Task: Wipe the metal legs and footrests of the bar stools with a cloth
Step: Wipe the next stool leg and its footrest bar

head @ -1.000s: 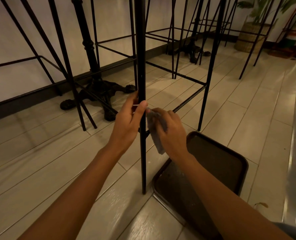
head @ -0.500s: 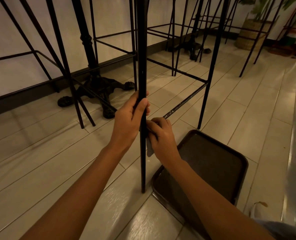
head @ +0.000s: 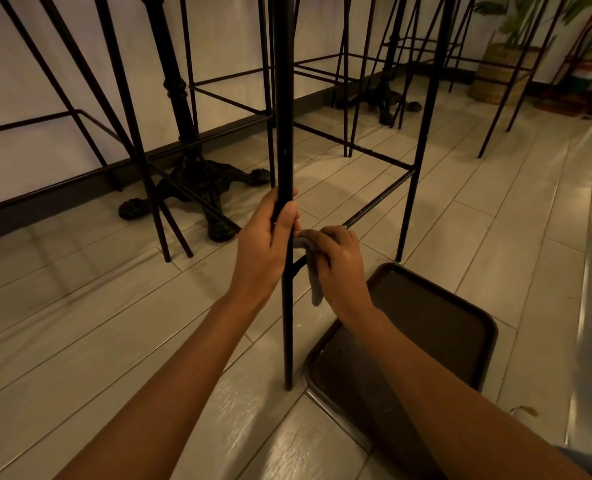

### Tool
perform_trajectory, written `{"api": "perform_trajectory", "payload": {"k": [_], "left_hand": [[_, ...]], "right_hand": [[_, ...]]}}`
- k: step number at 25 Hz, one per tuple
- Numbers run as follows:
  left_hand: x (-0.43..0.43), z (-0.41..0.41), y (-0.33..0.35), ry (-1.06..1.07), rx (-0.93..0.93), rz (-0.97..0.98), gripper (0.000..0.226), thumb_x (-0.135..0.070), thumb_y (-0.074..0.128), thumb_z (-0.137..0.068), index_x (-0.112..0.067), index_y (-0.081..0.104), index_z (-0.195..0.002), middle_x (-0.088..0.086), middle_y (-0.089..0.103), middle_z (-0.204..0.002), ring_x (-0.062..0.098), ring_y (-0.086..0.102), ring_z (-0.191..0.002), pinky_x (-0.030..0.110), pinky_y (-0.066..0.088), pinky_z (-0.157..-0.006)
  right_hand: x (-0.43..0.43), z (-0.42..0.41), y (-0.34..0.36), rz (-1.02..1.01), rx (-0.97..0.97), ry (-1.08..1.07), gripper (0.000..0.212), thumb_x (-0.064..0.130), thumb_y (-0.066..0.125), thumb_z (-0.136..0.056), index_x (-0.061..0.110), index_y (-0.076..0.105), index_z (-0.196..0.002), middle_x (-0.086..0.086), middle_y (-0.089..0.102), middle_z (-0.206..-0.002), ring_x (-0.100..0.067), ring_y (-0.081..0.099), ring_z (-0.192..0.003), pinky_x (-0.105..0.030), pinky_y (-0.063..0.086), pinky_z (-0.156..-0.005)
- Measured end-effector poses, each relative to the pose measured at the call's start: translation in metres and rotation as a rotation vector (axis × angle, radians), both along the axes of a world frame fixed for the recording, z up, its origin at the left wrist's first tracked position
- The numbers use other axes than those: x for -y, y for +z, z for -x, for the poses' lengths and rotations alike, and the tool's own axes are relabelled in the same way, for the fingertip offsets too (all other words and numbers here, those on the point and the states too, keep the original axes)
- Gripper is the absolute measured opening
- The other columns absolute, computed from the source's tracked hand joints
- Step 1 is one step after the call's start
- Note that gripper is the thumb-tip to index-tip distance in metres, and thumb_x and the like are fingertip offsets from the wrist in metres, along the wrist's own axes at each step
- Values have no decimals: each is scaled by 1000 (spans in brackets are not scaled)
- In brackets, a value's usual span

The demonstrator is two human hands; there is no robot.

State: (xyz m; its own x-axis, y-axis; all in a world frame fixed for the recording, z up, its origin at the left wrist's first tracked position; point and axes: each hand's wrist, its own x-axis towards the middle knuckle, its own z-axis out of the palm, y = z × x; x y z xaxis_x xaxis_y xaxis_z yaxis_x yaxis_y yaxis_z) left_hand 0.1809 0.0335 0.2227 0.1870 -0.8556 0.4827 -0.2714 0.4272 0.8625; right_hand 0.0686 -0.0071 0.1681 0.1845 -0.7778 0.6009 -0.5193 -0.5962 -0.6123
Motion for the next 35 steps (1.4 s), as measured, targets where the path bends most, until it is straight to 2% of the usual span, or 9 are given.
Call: {"api": "perform_trajectory", "payload": {"k": [4,8,13,23,24,26,29,32,35], "left_hand": [[5,4,-4,37,-1,-11,30,-23,35,-98,-15,46,-124,-6,53,-79,7,56,-72,23,52,-73],[5,6,-5,46,-8,10,26,-22,34,-98,-19,46,-120,-2,52,-78,8,54,-66,21,51,-65],[8,11,-7,81,-19,29,27,-24,33,-97,-18,46,-120,-2,49,-74,6,51,-63,17,48,-61],[14,18,-17,177,-14,60,38,-28,31,-98,-12,40,-132,-11,50,-78,5,51,-70,15,45,-68],[14,19,-18,191,-8,65,40,-29,30,-98,-14,38,-134,-8,53,-81,8,53,-72,14,46,-69],[13,21,-17,206,-8,68,43,-31,30,-97,-15,36,-136,13,59,-96,24,57,-82,19,48,-72],[12,23,-16,203,-8,67,42,-28,31,-97,-15,35,-136,31,53,-111,35,54,-96,30,49,-80],[14,23,-17,218,14,93,39,-22,32,-98,-16,35,-136,28,56,-103,25,58,-84,17,47,-74],[14,23,-18,244,16,104,38,-21,32,-98,-17,35,-136,16,57,-87,7,54,-68,8,44,-65]], "right_hand": [[1,3,-2,72,-33,-8,36,20,38,-87,10,65,-109,-18,57,-98,-18,40,-95,-3,26,-88],[1,5,-12,124,-127,5,34,18,41,-86,9,64,-109,-18,59,-101,-18,40,-97,-12,29,-88],[8,8,-10,159,-131,-10,33,18,40,-84,12,67,-103,-16,60,-98,-17,38,-96,-24,39,-79],[16,16,-11,154,-84,-54,36,20,38,-87,11,65,-108,-17,59,-102,-19,40,-97,-23,37,-78],[16,17,-12,170,-107,-47,35,20,39,-87,12,65,-109,-17,59,-103,-19,40,-97,-23,38,-77],[15,16,-15,198,-157,-24,32,18,42,-86,13,64,-110,-16,59,-103,-19,40,-98,-22,39,-77],[19,17,-17,202,-194,-24,33,18,42,-85,15,63,-109,-15,58,-104,-19,39,-99,-23,40,-76],[25,22,-18,183,-177,-53,34,18,40,-84,15,63,-108,-16,58,-105,-20,38,-98,-29,43,-73],[29,23,-17,168,-174,-70,27,3,57,-82,14,65,-106,-18,59,-106,-21,36,-98,-32,45,-72]]}}
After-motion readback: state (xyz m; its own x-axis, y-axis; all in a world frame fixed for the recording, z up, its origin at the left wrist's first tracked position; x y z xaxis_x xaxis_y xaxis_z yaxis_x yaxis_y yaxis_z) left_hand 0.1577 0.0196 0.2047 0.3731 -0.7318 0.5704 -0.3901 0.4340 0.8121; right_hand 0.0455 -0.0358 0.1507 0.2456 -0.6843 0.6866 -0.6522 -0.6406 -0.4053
